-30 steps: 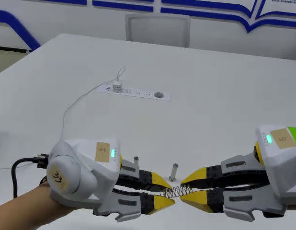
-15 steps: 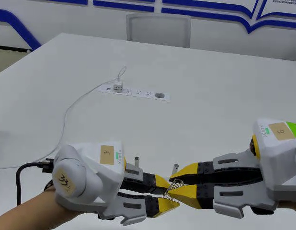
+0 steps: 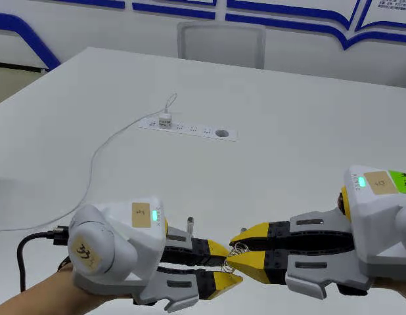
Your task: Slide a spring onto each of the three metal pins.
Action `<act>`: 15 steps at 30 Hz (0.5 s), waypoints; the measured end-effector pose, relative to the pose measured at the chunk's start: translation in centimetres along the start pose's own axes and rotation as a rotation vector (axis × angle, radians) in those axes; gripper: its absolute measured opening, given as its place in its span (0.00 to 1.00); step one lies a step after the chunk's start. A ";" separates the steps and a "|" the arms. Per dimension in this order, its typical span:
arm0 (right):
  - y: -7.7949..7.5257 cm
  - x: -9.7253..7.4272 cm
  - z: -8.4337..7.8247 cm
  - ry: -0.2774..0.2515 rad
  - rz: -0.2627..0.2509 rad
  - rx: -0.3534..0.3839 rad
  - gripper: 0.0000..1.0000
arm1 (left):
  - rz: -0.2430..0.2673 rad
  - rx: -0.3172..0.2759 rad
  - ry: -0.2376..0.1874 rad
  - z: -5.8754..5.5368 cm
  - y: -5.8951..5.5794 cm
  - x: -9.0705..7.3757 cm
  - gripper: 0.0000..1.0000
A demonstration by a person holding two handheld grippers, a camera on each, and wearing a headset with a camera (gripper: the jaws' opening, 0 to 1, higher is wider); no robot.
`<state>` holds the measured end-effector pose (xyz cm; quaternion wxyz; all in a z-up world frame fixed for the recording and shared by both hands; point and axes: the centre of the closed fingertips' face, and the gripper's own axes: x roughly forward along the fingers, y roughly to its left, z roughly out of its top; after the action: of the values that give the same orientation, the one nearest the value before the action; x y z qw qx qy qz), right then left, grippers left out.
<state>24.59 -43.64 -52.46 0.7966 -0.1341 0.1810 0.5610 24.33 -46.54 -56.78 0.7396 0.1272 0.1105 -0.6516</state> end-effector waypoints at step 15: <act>-3.6 -1.0 -0.1 0.010 -0.114 0.010 0.11 | 0.104 -0.081 0.013 -1.8 1.6 -2.0 0.43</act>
<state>27.65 -45.76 -52.03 0.8270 -0.1429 0.1796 0.5131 25.72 -43.90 -57.77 0.7761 0.1071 0.1348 -0.6067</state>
